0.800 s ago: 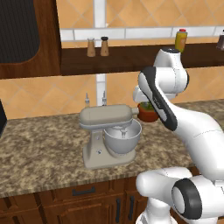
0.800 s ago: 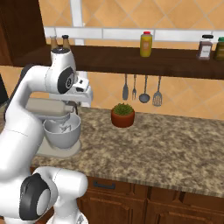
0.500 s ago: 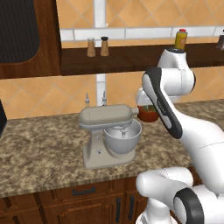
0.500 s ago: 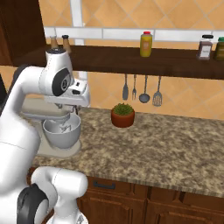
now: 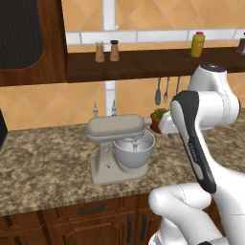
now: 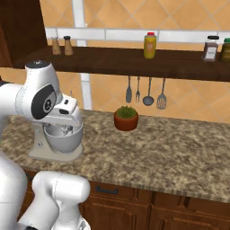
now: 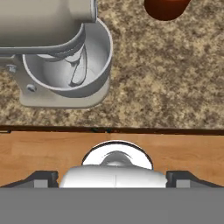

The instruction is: Navigate to the microwave.

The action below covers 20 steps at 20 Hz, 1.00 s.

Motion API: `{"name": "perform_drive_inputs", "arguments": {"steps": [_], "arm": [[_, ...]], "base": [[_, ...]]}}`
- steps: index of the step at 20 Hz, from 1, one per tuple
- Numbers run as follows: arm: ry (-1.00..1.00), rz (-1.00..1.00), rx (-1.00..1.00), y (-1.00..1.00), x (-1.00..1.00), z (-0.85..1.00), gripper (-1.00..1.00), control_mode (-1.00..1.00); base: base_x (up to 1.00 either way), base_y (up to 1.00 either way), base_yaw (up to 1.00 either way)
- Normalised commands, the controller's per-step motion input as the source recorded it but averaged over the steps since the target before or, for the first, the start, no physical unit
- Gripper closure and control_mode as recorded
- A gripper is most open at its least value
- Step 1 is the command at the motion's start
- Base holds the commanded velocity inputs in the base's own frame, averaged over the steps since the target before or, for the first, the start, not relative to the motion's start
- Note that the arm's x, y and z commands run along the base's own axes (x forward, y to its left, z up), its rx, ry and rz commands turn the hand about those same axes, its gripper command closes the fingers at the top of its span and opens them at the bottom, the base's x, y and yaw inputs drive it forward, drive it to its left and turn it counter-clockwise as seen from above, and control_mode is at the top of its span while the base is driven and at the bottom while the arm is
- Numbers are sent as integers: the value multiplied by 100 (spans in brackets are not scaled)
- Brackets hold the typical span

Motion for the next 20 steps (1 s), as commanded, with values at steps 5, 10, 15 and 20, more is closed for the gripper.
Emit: {"name": "perform_drive_inputs", "arguments": {"steps": [5,10,15,20], "arm": [[0,0,0,0,-20,0,-100,100],[0,0,0,0,0,0,-100,100],[0,0,0,0,0,0,-100,100],[0,0,0,0,0,0,-100,100]], "base": [[-1,0,0],[-42,1,15],[-45,29,84],[-30,16,100]]}}
